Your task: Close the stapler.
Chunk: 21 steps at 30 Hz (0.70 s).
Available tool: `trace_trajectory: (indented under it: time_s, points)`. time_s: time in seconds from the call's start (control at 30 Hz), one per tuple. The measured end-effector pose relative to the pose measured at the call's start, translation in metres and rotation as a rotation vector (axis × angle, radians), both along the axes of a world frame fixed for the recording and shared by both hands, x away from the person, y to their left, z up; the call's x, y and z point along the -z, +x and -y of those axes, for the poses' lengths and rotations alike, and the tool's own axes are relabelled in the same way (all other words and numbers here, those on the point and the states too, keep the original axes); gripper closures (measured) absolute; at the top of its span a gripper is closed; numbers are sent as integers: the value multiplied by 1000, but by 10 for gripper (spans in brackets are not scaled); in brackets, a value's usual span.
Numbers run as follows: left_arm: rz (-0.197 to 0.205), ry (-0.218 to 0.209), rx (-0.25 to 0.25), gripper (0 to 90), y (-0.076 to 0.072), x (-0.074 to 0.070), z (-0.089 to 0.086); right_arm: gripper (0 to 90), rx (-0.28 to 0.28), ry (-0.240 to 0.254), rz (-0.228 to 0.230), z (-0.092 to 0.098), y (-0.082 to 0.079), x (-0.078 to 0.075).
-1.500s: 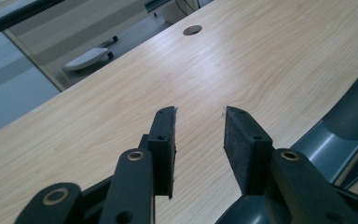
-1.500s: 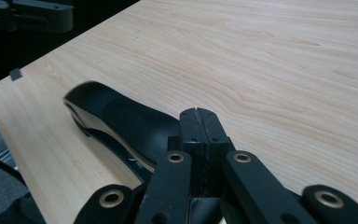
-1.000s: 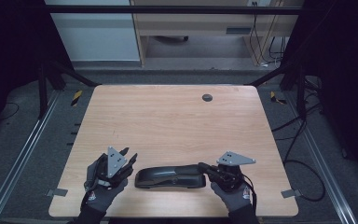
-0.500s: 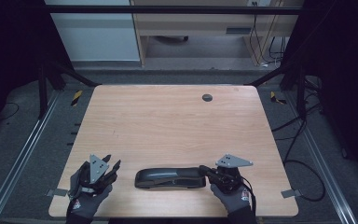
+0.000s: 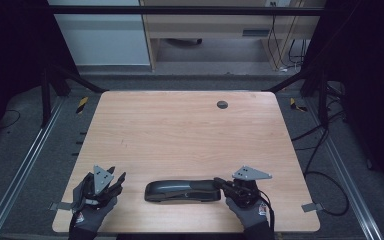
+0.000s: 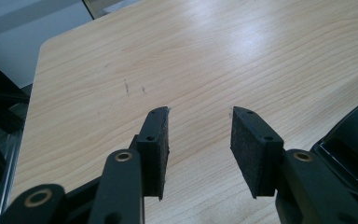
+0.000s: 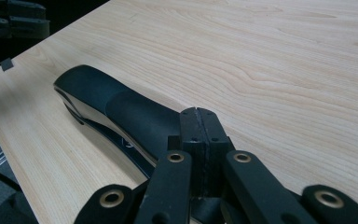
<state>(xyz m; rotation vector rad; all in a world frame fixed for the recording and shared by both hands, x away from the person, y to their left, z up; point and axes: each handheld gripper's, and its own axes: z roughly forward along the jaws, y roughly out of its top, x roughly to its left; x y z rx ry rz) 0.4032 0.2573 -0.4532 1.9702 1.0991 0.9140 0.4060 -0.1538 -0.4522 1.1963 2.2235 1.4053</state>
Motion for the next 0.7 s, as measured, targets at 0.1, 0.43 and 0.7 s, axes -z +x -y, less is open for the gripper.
trace_trajectory:
  time_s: [0.1, 0.43, 0.7]
  points:
    - [-8, 2, -6, 560, 2, 2, -1, 900, 4, 1, 5, 0, -1, 1]
    - [-20, 12, -8, 554, 4, 5, -2, 900, 4, -26, 15, -3, -2, -1]
    - [-27, 18, -6, 545, 5, 6, -2, 900, 9, -45, 19, -4, -3, 1]
